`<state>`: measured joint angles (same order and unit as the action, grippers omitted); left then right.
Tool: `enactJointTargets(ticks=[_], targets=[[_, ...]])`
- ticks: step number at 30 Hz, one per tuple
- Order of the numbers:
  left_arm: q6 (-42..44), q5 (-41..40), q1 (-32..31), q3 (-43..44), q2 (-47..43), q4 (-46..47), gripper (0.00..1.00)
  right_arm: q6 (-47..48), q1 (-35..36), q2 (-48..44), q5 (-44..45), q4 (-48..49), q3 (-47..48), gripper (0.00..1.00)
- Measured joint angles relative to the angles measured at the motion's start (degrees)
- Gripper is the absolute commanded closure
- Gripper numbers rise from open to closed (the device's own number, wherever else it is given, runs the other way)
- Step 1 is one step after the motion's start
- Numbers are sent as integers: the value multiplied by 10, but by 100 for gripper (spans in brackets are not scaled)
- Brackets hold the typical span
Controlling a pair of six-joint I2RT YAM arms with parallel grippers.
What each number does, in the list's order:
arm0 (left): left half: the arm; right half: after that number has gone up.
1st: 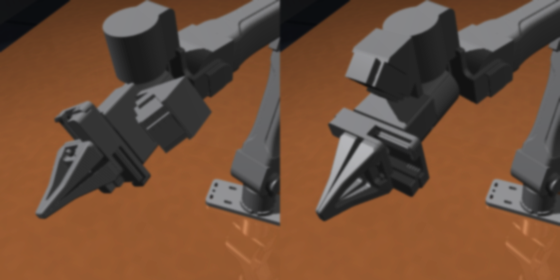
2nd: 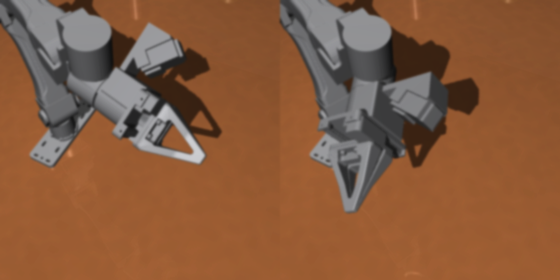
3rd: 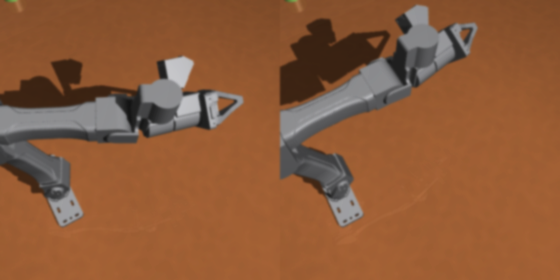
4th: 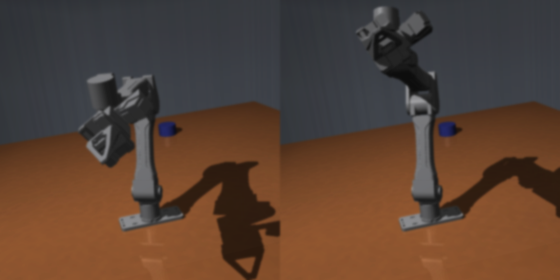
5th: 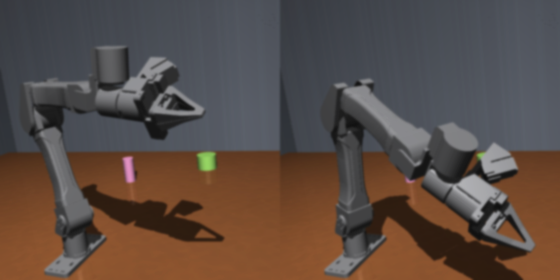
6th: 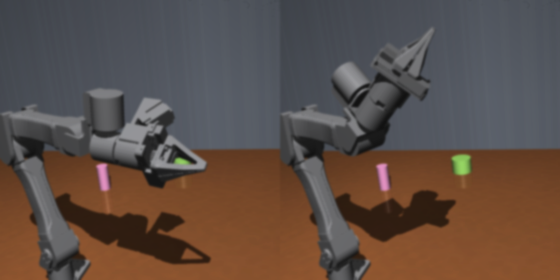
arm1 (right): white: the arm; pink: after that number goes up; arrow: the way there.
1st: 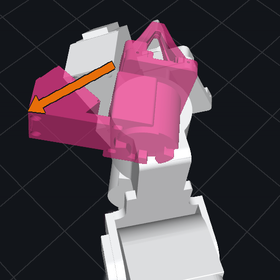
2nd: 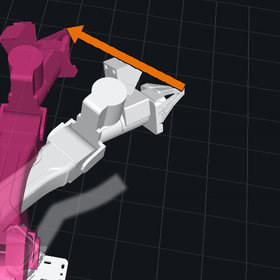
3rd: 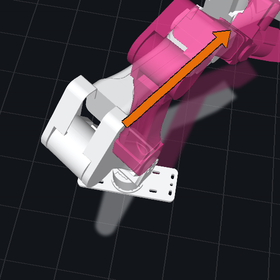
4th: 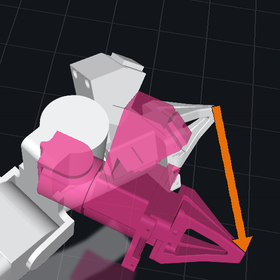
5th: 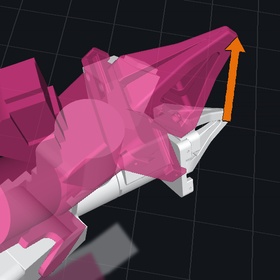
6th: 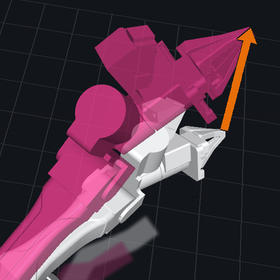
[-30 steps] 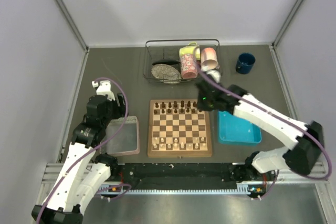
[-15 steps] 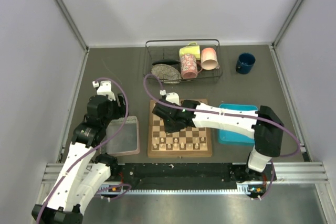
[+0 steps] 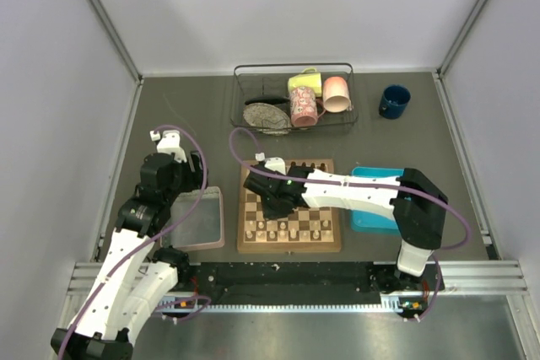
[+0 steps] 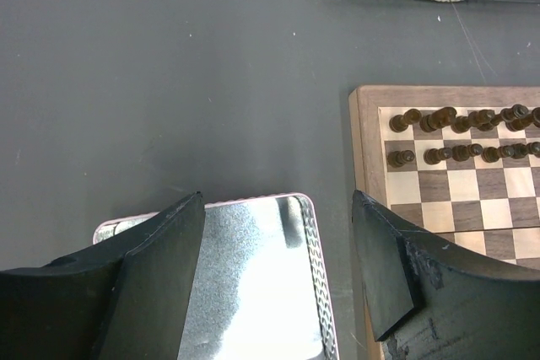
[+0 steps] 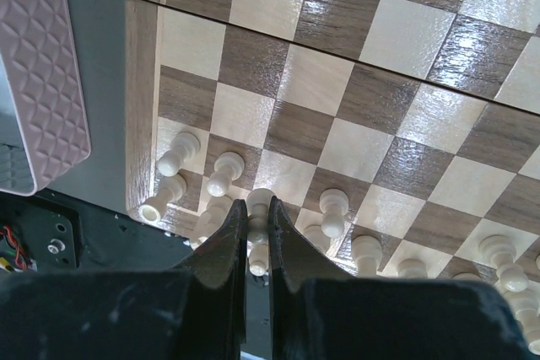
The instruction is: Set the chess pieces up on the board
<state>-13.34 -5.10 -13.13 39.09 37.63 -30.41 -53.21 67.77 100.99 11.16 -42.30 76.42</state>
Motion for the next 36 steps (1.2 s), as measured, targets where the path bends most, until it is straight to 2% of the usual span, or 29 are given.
enactJointTargets(ticks=[25,33,36], targets=[[0,2,0,0,0,0,25,-15,0,30,1,13,-18,98],[0,2,0,0,0,0,25,-15,0,31,1,18,-19,82],[0,2,0,0,0,0,25,-16,0,31,2,22,-21,81]])
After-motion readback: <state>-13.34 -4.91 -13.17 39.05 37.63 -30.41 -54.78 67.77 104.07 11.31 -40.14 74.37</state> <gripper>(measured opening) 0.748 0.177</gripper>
